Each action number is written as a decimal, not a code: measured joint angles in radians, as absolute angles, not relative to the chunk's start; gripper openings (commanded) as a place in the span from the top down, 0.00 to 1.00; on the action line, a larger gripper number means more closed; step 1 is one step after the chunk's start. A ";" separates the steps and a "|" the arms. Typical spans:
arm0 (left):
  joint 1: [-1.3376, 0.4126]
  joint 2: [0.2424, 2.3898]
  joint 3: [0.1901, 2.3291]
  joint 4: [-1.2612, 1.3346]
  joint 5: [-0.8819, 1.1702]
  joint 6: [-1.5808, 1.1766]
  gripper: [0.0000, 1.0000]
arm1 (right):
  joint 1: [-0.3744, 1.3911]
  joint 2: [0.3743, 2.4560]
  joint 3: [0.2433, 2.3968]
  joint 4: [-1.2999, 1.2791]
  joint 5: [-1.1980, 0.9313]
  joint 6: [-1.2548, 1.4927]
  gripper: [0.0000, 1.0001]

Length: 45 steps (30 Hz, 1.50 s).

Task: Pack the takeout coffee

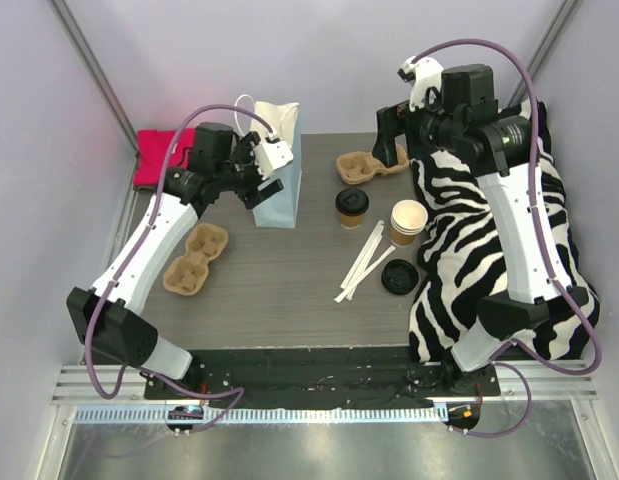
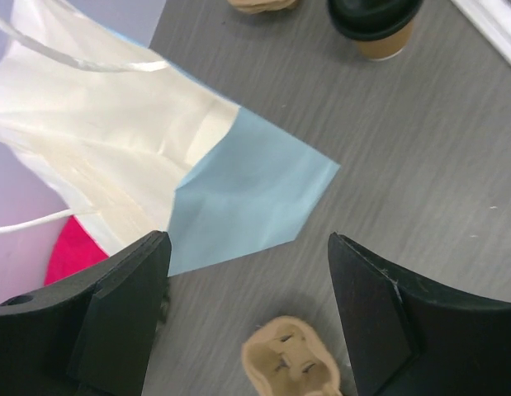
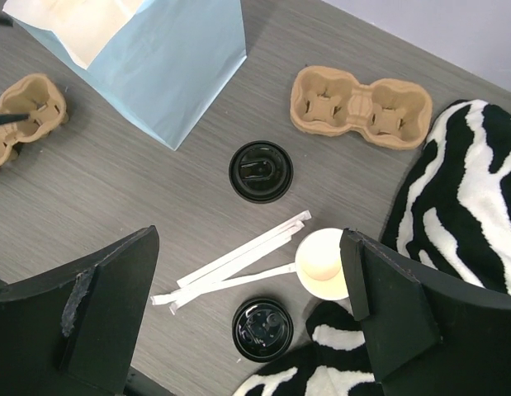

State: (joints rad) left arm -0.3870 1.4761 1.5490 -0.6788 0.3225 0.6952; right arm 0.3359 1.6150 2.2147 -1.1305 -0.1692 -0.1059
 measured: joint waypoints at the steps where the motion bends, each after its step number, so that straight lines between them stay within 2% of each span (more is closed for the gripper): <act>1: -0.387 1.483 1.549 -0.669 0.310 0.710 0.21 | 0.334 1.621 2.215 -1.131 -0.171 -0.105 0.00; 7: -0.390 1.533 1.549 -0.616 0.279 0.777 0.25 | 0.329 1.633 2.227 -1.131 -0.177 -0.101 0.00; 9: -0.391 1.546 1.549 -0.614 0.280 0.797 0.31 | 0.327 1.633 2.239 -1.131 -0.179 -0.100 0.00; 16: -0.398 1.560 1.552 -0.605 0.281 0.847 0.68 | 0.325 1.639 2.273 -1.130 -0.197 -0.073 0.00; 22: -0.445 1.546 1.544 -0.610 0.278 0.846 0.92 | 0.325 1.645 2.302 -1.116 -0.226 -0.045 0.00; 25: -0.467 1.518 1.527 -0.640 0.278 0.842 1.00 | 0.325 1.645 2.315 -1.106 -0.238 -0.046 0.00; 38: -0.622 1.184 1.372 -0.890 0.339 0.801 1.00 | 0.325 1.651 2.392 -0.994 -0.215 -0.186 0.00; 45: -0.656 1.102 1.358 -1.026 0.400 0.760 1.00 | 0.327 1.677 2.399 -0.990 -0.379 -0.215 0.01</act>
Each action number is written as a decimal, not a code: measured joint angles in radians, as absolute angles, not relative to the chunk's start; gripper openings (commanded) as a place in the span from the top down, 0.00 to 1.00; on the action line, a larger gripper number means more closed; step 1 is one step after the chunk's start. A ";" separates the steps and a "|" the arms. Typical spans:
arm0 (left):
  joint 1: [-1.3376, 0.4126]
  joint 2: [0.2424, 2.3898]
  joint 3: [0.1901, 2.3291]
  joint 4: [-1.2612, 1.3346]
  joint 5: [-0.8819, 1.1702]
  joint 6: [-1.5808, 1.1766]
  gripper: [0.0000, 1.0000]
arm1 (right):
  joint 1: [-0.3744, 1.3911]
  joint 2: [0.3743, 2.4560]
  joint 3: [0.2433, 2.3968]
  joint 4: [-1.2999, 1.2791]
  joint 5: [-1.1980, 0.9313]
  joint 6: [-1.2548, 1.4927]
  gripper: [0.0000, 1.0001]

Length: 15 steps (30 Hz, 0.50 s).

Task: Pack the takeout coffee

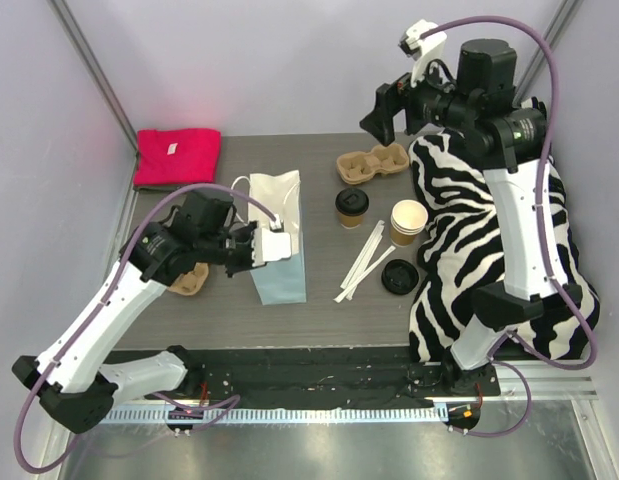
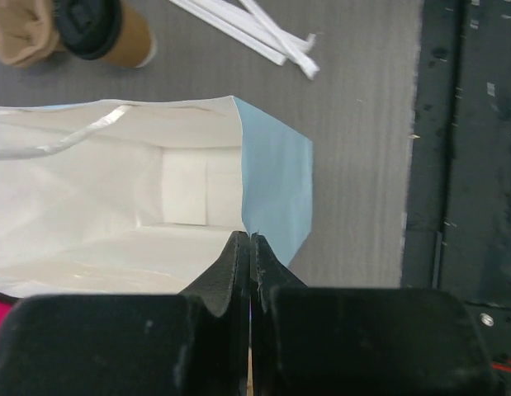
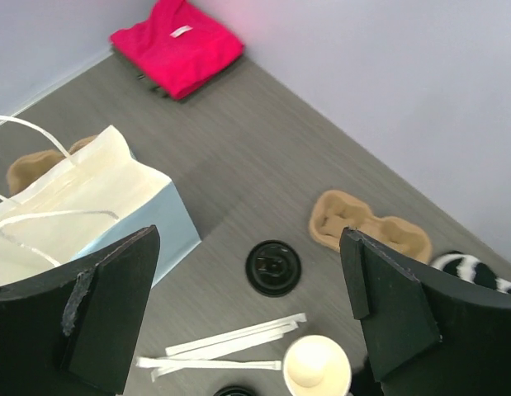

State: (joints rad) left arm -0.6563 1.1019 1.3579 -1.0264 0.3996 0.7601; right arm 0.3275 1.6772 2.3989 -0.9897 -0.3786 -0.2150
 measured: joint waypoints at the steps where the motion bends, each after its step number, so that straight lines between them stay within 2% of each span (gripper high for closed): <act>1: -0.661 1.094 1.358 -1.057 0.420 0.766 1.00 | 0.329 1.690 2.399 -0.993 -0.405 -0.215 0.02; 6: -0.673 1.046 1.358 -1.184 0.479 0.822 1.00 | 0.372 1.788 2.403 -1.039 -0.492 -0.239 0.05; 15: -0.682 1.019 1.358 -1.285 0.529 0.879 1.00 | 0.579 1.922 2.400 -1.158 -0.500 -0.363 0.10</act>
